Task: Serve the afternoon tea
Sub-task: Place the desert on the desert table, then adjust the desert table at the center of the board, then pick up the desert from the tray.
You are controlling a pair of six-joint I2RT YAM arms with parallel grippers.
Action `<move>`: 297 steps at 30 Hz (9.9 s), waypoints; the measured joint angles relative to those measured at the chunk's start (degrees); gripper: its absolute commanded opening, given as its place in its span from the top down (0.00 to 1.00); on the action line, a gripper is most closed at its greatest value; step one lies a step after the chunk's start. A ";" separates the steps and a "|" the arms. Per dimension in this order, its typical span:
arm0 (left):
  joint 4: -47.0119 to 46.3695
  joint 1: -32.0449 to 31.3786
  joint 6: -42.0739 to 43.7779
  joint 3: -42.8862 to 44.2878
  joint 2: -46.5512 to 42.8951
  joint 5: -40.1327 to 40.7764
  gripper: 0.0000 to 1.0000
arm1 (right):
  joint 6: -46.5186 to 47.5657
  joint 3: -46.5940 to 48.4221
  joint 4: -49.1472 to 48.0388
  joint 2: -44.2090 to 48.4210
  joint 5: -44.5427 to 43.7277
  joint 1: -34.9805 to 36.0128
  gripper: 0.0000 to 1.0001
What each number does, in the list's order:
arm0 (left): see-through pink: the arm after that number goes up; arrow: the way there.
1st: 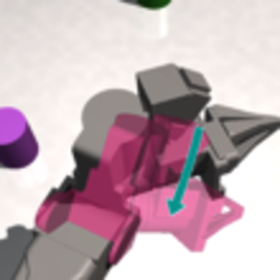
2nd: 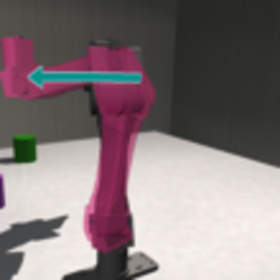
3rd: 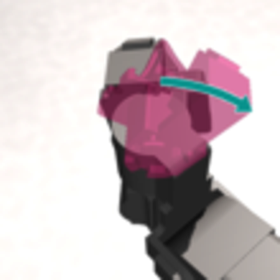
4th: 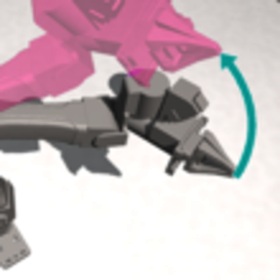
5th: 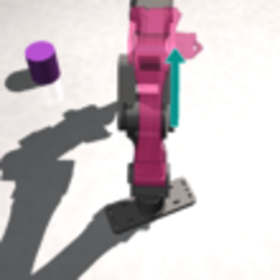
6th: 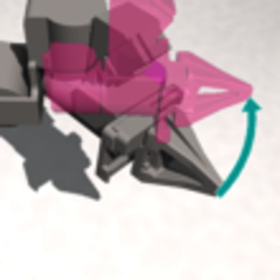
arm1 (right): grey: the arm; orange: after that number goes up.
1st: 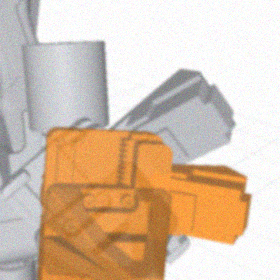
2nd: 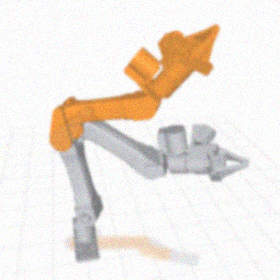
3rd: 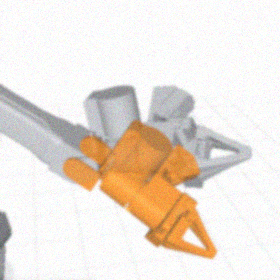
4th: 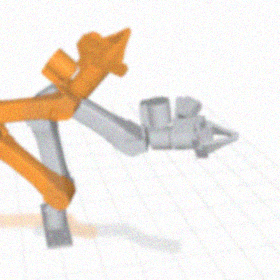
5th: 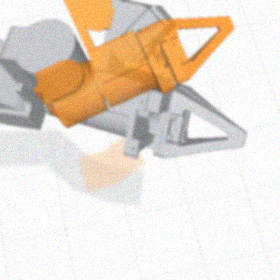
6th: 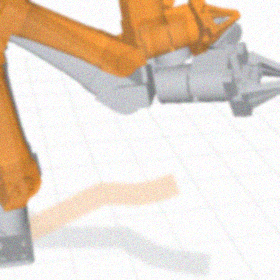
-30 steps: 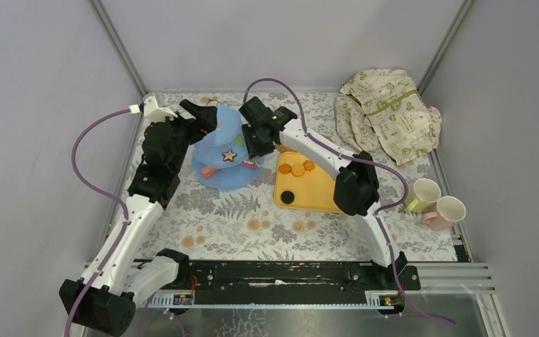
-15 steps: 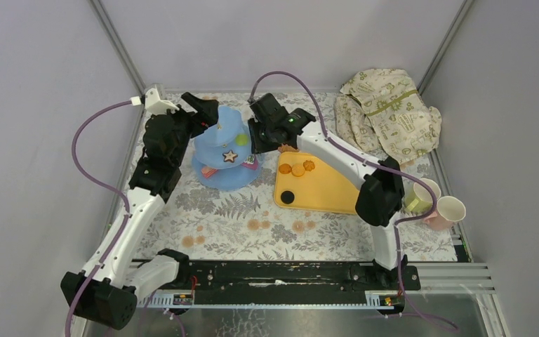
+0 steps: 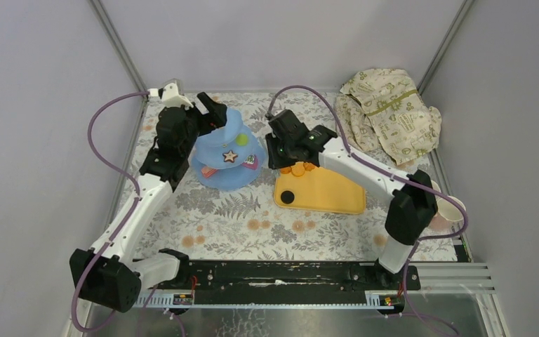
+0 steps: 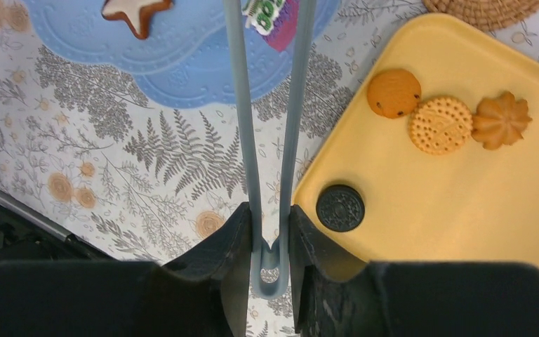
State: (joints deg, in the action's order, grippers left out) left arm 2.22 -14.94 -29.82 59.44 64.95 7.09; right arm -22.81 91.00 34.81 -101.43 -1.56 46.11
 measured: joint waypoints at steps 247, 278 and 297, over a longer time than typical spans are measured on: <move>8.46 -16.59 5.09 4.17 -7.13 22.62 0.11 | 2.49 -20.81 4.48 -0.46 -0.02 -15.37 0.67; 7.61 -16.57 5.07 3.56 -6.60 21.62 0.10 | 3.54 -15.96 3.80 -7.39 -0.59 -15.43 0.66; 7.43 -16.13 5.05 3.54 -6.05 20.72 0.11 | 4.44 -13.86 6.23 -8.57 -2.58 -15.43 0.65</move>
State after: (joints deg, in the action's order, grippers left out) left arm 9.65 -31.07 -24.77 62.98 58.89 27.81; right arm -18.37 77.14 41.04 -110.00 -4.14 30.68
